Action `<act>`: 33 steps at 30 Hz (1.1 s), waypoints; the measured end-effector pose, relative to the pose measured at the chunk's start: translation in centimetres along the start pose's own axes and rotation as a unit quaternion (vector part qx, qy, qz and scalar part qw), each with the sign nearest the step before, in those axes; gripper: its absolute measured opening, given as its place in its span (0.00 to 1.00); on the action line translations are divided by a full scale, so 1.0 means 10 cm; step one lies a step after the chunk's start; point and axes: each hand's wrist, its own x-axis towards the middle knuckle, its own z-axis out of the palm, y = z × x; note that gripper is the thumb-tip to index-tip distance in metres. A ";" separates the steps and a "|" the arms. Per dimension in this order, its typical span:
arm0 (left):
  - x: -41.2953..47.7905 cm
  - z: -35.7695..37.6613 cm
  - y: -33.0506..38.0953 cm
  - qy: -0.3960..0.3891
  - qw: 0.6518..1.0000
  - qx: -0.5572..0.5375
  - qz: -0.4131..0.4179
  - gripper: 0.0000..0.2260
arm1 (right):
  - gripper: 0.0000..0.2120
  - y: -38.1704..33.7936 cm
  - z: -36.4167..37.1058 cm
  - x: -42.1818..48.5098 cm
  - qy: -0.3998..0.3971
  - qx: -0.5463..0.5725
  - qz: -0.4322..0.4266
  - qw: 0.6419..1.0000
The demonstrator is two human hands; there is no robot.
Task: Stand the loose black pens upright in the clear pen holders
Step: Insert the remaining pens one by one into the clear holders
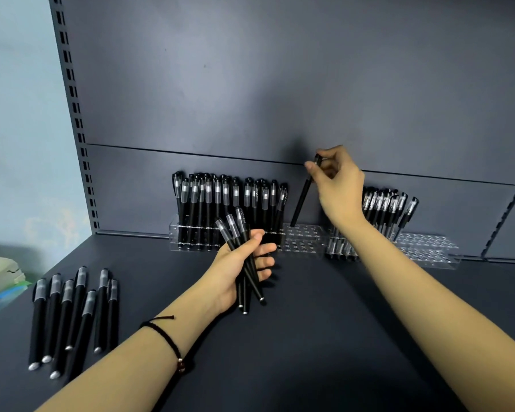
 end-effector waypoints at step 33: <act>-0.02 0.00 0.00 -0.079 0.995 0.042 0.035 0.07 | 0.06 -0.33 0.15 -0.64 -0.326 0.047 0.162 0.930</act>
